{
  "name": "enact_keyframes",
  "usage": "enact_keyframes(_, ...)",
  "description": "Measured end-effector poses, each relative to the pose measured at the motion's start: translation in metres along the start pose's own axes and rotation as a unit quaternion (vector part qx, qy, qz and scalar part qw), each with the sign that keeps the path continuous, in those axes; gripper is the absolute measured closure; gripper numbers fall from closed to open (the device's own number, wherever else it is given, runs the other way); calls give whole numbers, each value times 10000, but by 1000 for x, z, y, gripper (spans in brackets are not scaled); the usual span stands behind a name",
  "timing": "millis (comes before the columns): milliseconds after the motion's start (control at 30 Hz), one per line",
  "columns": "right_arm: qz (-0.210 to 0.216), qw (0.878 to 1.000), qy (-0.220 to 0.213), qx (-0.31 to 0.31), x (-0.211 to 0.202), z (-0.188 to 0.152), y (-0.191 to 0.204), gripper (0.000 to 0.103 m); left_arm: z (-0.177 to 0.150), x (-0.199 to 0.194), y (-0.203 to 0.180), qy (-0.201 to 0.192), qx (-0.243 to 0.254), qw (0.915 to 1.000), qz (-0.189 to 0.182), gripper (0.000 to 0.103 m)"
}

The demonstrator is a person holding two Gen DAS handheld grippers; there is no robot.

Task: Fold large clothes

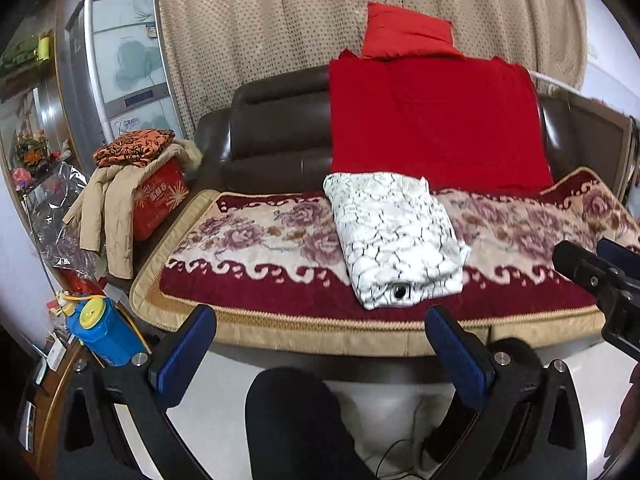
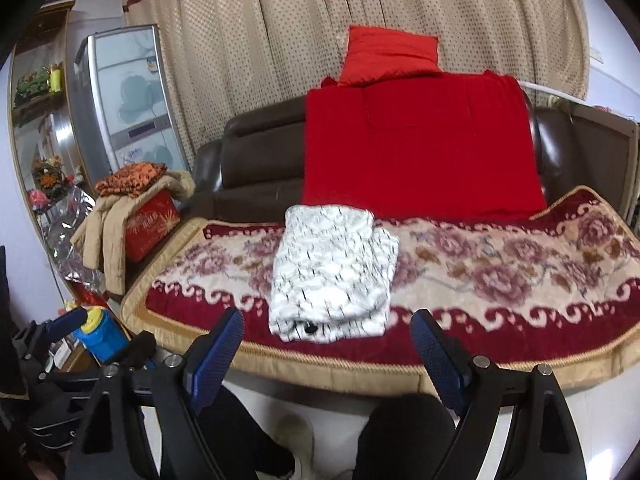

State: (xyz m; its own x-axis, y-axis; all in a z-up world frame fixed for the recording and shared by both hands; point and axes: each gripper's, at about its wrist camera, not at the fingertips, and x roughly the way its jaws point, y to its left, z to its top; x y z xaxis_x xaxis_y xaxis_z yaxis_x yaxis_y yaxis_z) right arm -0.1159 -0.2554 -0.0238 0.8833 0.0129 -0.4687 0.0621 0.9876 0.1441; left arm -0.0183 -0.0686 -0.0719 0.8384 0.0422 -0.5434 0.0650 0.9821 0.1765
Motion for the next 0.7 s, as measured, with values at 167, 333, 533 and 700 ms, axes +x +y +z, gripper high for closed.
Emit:
enact_keyframes(167, 26, 9999, 136, 98, -9, -18, -5, 16, -6, -11, 2, -42, -35, 9999, 114, 0)
enact_keyframes(333, 62, 10000, -46, 31, -23, -17, 1, 16, -7, -20, 7, -173, -66, 9996, 205, 0)
enact_keyframes(533, 130, 9999, -10, -6, -21, -17, 6, 16, -7, -21, 8, -166, -87, 9996, 214, 0)
enact_keyframes(700, 129, 9999, 12, -2, -17, -17, 7, 16, -5, -16, 9, -134, -108, 9996, 214, 0)
